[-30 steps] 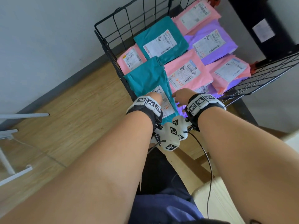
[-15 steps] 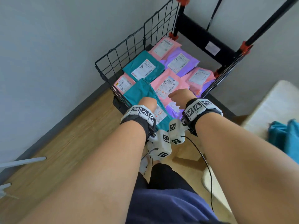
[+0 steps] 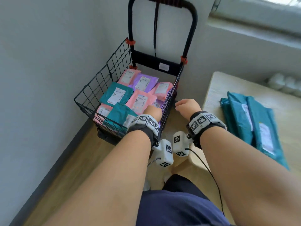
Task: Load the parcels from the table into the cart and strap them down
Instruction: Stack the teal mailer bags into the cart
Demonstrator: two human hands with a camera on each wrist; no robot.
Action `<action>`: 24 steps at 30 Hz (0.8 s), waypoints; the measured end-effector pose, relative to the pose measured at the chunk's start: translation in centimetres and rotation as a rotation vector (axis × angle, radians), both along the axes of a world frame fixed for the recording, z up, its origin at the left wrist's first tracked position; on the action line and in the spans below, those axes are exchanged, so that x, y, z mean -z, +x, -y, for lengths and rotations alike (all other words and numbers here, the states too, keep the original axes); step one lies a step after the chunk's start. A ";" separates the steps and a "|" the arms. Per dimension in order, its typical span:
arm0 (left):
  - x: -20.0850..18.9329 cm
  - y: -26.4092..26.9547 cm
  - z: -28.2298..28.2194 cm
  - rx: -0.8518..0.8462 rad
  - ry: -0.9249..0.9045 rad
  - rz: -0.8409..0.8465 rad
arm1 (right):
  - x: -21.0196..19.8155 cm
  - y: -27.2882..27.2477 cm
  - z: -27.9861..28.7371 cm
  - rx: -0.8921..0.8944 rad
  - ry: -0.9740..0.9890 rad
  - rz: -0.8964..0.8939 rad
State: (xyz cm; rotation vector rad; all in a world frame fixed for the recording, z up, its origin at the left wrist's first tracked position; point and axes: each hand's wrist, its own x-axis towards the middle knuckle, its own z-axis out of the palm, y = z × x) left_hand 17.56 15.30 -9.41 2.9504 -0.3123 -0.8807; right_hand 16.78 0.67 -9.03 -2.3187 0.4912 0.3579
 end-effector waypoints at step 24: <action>0.1 -9.0 36.4 -0.357 -0.579 -0.149 | 2.2 -12.3 35.0 0.378 -0.033 -0.133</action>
